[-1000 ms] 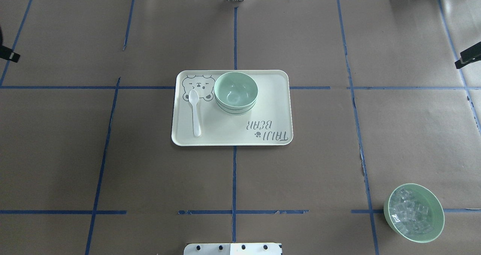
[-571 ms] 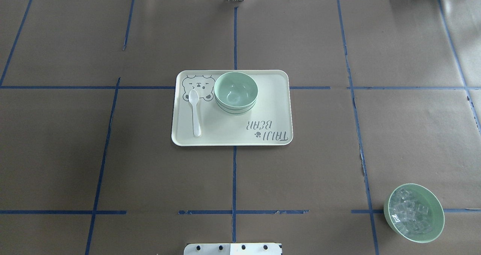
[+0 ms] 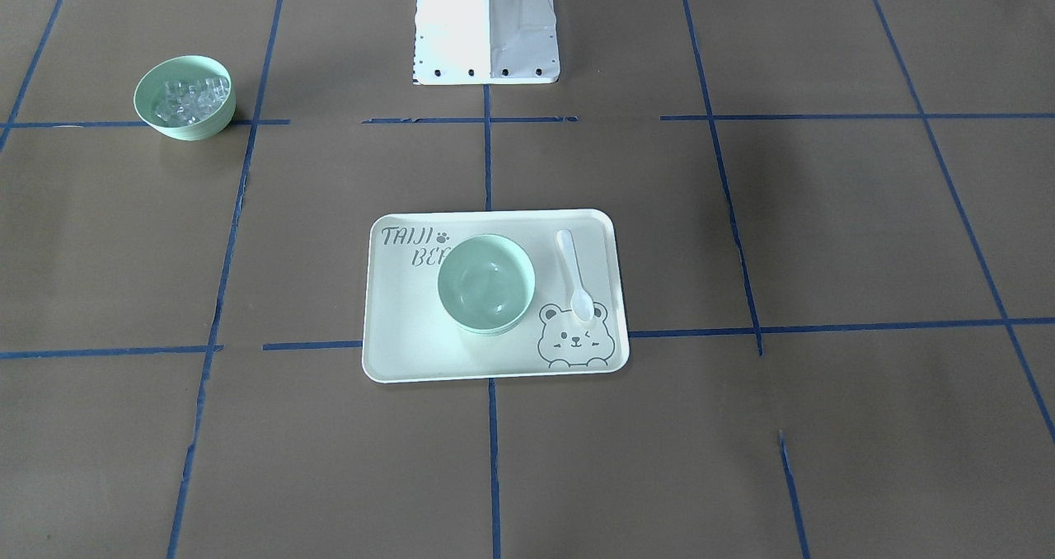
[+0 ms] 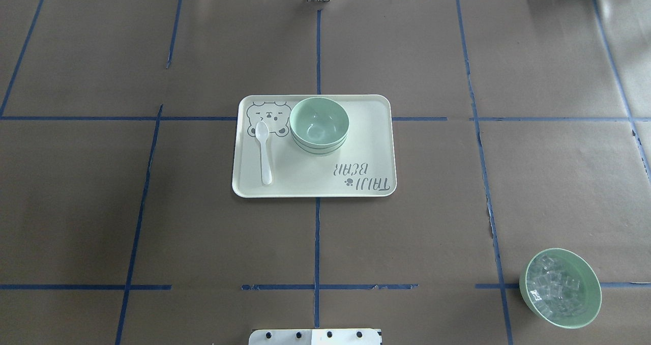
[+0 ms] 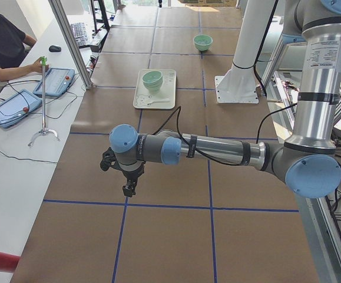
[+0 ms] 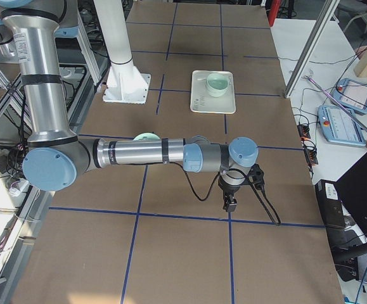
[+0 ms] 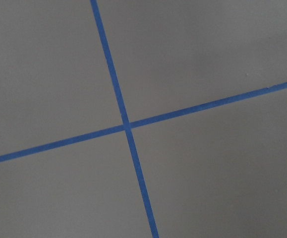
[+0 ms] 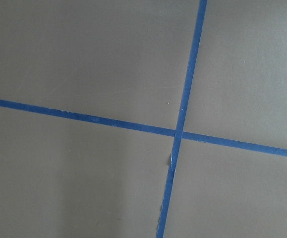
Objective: Stack green bowls together
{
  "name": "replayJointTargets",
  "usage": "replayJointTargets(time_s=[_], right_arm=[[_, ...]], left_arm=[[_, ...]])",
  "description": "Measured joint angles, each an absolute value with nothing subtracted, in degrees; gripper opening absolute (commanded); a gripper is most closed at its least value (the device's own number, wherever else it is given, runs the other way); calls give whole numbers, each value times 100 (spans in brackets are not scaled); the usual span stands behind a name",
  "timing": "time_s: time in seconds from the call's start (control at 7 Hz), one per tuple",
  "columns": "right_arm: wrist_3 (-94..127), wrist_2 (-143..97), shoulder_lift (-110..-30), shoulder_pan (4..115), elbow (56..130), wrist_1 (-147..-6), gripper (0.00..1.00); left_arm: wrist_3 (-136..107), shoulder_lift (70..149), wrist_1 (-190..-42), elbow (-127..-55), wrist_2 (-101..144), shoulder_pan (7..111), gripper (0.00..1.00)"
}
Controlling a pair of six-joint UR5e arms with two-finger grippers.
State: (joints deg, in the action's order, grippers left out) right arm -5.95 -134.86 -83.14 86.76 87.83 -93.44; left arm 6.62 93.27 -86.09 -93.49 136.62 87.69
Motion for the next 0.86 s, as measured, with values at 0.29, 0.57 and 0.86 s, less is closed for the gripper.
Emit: replayJointTargets(time_s=[0.29,0.57,0.86], right_arm=[[-595,-13468,-8275,8675,8785,-9345,100],[-594,-13467,-8257,8672,8787,-9350,100],[-590,-13482,-8259,8668,8781,-9350,100]], left_arm=[[436,9269,-8570,-9362,13667,8760,100],[404,9195,-8603,-9358,13684,8755,100],[426,9246,-8557,-9318,13669,8739,100]])
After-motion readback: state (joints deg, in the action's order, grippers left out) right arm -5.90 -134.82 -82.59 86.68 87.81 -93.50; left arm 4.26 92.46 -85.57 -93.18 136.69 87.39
